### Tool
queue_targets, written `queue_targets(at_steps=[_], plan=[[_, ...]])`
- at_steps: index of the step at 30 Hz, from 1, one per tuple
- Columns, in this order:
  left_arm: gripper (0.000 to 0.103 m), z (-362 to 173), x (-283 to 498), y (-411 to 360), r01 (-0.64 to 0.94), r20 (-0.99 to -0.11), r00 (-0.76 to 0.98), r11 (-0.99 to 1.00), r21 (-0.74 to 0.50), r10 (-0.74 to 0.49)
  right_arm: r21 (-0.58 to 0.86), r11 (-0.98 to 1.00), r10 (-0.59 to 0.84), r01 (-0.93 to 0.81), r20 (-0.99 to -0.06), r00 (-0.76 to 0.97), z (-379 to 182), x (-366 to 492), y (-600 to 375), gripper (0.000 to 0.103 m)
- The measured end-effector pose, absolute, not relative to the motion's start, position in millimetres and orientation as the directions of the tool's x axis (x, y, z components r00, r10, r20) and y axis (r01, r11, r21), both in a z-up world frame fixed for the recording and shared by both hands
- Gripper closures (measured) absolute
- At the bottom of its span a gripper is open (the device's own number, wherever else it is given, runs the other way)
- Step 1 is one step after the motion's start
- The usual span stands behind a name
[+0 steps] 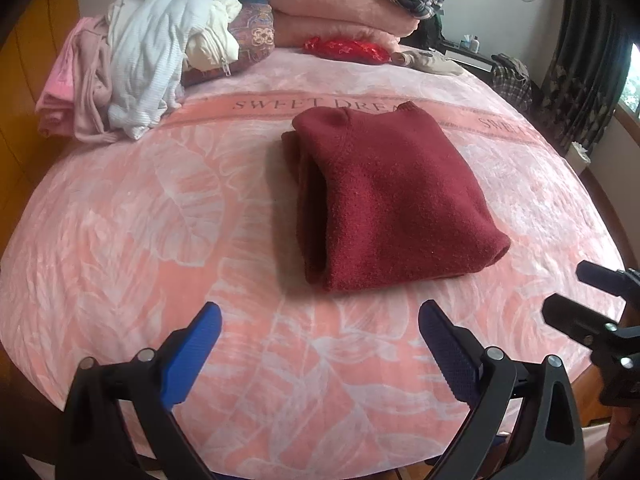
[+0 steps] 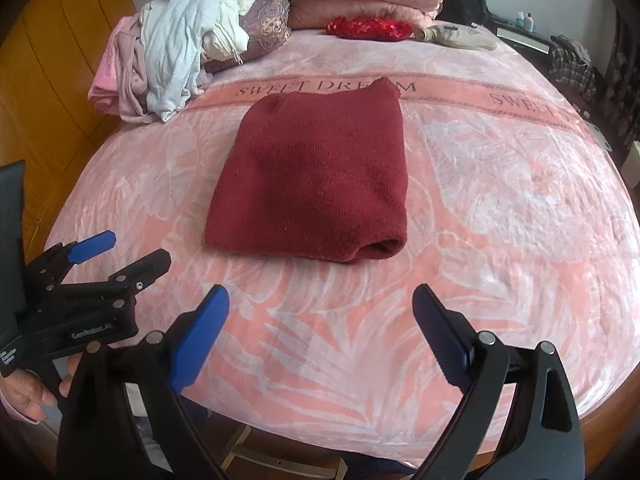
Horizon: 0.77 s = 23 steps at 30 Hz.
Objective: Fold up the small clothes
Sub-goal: 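Open both tools and withdraw from the folded sweater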
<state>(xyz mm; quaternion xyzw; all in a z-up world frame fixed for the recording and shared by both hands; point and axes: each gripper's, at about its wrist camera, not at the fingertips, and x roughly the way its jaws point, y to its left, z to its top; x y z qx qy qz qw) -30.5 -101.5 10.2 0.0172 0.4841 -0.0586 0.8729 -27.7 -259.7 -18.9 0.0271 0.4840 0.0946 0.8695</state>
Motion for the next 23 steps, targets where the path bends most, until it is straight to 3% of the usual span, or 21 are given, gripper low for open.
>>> queue_targets(at_steps=[23], plan=[[0.004, 8.5, -32.0, -103.7, 0.120, -0.851, 0.518, 0.992, -0.023, -0.082, 0.148, 0.978, 0.202, -0.147, -0.849, 0.489, -21.7, -23.5, -255.5, 0.010]])
